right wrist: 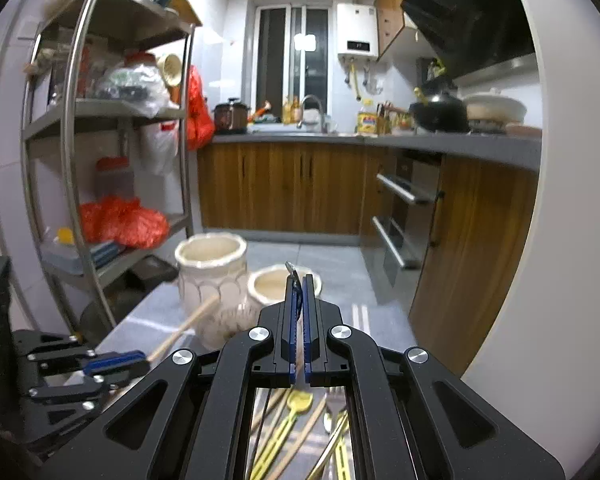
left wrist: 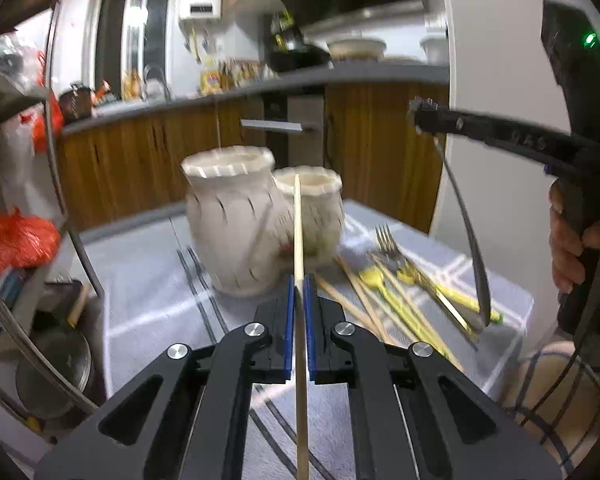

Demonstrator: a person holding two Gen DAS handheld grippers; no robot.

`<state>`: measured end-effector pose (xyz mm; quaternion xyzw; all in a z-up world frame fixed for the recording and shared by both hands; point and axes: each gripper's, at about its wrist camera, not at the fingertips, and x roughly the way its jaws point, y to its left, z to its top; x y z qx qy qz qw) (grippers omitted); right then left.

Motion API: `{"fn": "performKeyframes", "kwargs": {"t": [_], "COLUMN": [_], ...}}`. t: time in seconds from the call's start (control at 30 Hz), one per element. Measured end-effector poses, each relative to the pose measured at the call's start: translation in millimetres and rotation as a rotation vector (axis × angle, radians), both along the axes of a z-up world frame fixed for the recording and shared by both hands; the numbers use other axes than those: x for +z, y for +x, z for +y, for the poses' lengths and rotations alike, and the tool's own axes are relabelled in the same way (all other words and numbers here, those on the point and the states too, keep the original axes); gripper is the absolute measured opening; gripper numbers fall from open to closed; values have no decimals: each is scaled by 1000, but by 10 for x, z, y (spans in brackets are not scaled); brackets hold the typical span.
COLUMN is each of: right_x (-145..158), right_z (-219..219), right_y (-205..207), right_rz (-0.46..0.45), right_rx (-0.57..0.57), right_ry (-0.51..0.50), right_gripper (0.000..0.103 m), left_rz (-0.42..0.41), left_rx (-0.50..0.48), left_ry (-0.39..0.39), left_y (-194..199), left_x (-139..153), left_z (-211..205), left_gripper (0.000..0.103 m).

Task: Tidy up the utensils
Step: 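Grasp a wooden chopstick with the left tool while the right tool grasps a metal spoon, then drop the chopstick into the large pot while the right tool drops the spoon into the small pot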

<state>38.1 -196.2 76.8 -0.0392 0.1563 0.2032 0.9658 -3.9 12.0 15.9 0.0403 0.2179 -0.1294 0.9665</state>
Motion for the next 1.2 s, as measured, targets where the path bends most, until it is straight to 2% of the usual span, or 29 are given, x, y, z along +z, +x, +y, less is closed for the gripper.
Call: {"fn": "performKeyframes", "kwargs": {"t": [0.1, 0.23, 0.47, 0.57, 0.67, 0.83, 0.9, 1.07, 1.2], "right_x": [98, 216, 402, 438, 433, 331, 284, 150, 73], "right_z": [8, 42, 193, 278, 323, 307, 283, 309, 352], "right_y": [106, 305, 726, 903, 1074, 1272, 1336, 1411, 1444], "right_rz": [-11, -39, -88, -117, -135, -157, -164, -191, -174], "right_rx": [-2, -5, -5, -13, -44, -117, -151, -234, -224], "right_ry": [13, 31, 63, 76, 100, 160, 186, 180, 141], "right_gripper": [3, 3, 3, 3, 3, 3, 3, 3, 3], "left_rz": [-63, -167, -190, -198, -192, -188, -200, -230, -231], "left_rx": [2, 16, 7, 12, 29, 93, 121, 184, 177], "left_ry": [-46, -35, -160, -181, -217, -224, -211, -155, -130], "left_y": [17, 171, 832, 1098, 1389, 1681, 1737, 1806, 1774], "left_x": [247, 571, 910, 988, 987, 849, 785, 602, 550], "left_z": [105, 203, 367, 369, 372, 344, 316, 231, 209], "left_gripper": [5, 5, 5, 5, 5, 5, 5, 5, 5]}}
